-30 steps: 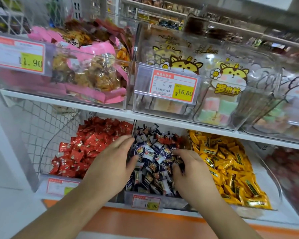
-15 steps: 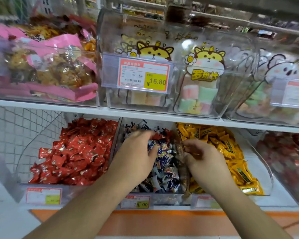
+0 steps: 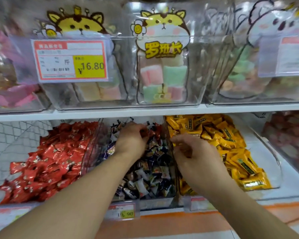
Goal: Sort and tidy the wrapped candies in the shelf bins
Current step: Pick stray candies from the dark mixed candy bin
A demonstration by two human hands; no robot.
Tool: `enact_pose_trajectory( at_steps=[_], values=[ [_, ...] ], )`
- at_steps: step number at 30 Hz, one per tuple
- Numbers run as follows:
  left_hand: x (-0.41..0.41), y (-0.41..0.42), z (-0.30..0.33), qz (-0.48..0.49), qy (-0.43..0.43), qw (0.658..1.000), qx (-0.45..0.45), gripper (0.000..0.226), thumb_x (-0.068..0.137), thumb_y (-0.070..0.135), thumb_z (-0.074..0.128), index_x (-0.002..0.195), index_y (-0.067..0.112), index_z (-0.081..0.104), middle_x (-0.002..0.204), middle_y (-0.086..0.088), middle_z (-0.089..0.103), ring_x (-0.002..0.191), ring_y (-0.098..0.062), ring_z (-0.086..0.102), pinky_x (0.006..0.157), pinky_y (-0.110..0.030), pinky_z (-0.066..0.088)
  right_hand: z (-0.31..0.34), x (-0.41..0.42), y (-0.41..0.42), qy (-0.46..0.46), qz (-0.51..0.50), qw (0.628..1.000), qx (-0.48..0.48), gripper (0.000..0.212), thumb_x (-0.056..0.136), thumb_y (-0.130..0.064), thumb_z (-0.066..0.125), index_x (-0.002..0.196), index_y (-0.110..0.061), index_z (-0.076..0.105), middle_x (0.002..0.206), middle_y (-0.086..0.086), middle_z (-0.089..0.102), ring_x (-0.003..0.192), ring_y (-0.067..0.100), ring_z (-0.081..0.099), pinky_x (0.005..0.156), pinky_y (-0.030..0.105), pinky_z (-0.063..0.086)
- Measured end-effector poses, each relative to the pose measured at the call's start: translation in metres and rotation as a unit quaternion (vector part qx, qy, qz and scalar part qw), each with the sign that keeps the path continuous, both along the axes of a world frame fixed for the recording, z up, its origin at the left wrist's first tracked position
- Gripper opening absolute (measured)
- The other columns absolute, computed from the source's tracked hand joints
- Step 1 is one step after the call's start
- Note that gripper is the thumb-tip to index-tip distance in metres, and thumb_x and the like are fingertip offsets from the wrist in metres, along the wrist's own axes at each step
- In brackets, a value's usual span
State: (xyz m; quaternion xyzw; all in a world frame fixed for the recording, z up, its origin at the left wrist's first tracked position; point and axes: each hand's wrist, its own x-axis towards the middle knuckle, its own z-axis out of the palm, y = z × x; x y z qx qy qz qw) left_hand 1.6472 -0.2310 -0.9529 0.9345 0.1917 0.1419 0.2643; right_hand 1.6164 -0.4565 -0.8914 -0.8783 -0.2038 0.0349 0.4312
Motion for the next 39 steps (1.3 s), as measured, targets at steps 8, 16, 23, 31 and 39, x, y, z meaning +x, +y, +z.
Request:
enact_pose_trajectory(
  at_steps=[8,16,23,31,39],
  values=[
    [-0.014,-0.006,0.009,0.012,-0.044,0.999,-0.021,0.008,0.091,0.016,0.075,0.092,0.022,0.069,0.081,0.011,0.062,0.067,-0.006,0.057,0.053,-0.008,0.034,0.005,-0.008,-0.002,0.005,0.010,1.000,-0.001,0.033,0.100,-0.014,0.055,0.126,-0.032,0.065,0.085,-0.009,0.067,0.041,0.006,0.051,0.039,0.019,0.037],
    [-0.042,-0.014,0.034,0.063,-0.160,0.980,-0.098,0.005,0.089,0.019,0.079,0.087,0.022,0.075,0.083,0.016,0.070,0.078,-0.004,0.065,0.068,-0.010,0.046,0.010,-0.008,0.004,-0.033,0.002,0.999,-0.026,0.031,0.101,-0.019,0.058,0.129,-0.031,0.062,0.113,-0.011,0.068,0.079,0.003,0.067,0.059,0.019,0.051],
    [-0.111,-0.030,0.057,0.018,-0.141,0.972,-0.186,0.014,0.088,0.021,0.081,0.082,0.032,0.076,0.079,0.022,0.071,0.081,0.008,0.064,0.067,-0.002,0.044,0.017,-0.023,0.031,-0.133,0.074,0.986,-0.068,0.046,0.100,-0.017,0.063,0.144,-0.030,0.056,0.137,-0.013,0.058,0.129,0.007,0.049,0.103,0.015,0.033],
    [-0.166,-0.028,0.069,0.027,-0.145,0.962,-0.230,0.021,0.089,0.015,0.079,0.085,0.035,0.073,0.087,0.025,0.071,0.086,0.008,0.066,0.076,-0.012,0.053,0.015,-0.051,0.054,-0.083,0.070,0.993,-0.034,0.009,0.098,-0.028,0.070,0.105,-0.033,0.072,0.085,-0.017,0.071,0.077,0.001,0.064,0.066,0.018,0.054],
    [-0.200,0.042,0.094,0.104,-0.206,0.965,-0.121,0.022,0.090,0.016,0.075,0.090,0.037,0.070,0.089,0.022,0.071,0.080,0.006,0.066,0.068,-0.010,0.051,0.014,-0.067,0.080,-0.023,0.055,0.998,0.032,0.016,0.094,-0.028,0.073,0.085,-0.027,0.061,0.072,0.004,0.057,0.056,0.006,0.046,0.056,0.028,0.047]
  ],
)
